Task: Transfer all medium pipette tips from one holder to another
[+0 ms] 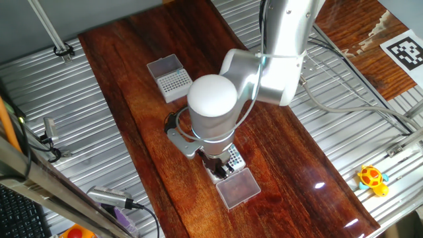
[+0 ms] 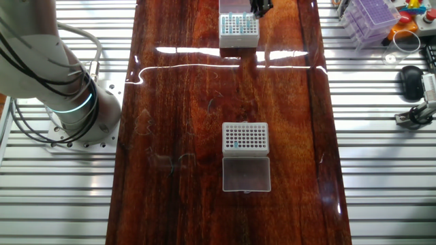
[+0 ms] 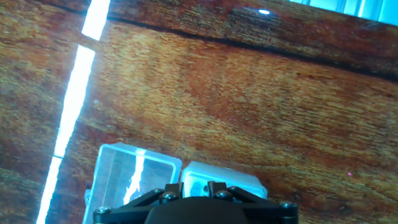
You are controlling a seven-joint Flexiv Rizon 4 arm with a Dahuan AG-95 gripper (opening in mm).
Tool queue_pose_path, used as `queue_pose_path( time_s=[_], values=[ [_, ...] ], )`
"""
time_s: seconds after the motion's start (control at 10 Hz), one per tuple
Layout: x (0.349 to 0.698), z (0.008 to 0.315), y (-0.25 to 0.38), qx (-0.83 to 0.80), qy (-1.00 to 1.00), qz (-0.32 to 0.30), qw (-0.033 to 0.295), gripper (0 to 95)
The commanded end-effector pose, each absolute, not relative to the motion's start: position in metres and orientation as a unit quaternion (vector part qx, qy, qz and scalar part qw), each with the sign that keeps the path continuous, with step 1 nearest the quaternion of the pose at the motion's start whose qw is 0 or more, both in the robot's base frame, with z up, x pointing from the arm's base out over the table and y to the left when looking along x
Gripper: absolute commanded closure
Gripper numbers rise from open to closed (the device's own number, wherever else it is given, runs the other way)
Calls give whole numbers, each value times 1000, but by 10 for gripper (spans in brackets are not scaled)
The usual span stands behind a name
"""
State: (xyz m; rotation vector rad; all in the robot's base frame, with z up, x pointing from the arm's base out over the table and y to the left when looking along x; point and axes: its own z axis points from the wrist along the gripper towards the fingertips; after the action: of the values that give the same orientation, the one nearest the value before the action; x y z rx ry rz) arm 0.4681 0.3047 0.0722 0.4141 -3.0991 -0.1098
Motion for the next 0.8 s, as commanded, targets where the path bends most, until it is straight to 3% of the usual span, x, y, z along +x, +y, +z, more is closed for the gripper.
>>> queue_pose_path(
  time_s=[0.1,0.8],
  values=[
    [468,75,305,134,-990,-36,8,950],
    [467,127,298,146,-989,-36,13,950]
  ],
)
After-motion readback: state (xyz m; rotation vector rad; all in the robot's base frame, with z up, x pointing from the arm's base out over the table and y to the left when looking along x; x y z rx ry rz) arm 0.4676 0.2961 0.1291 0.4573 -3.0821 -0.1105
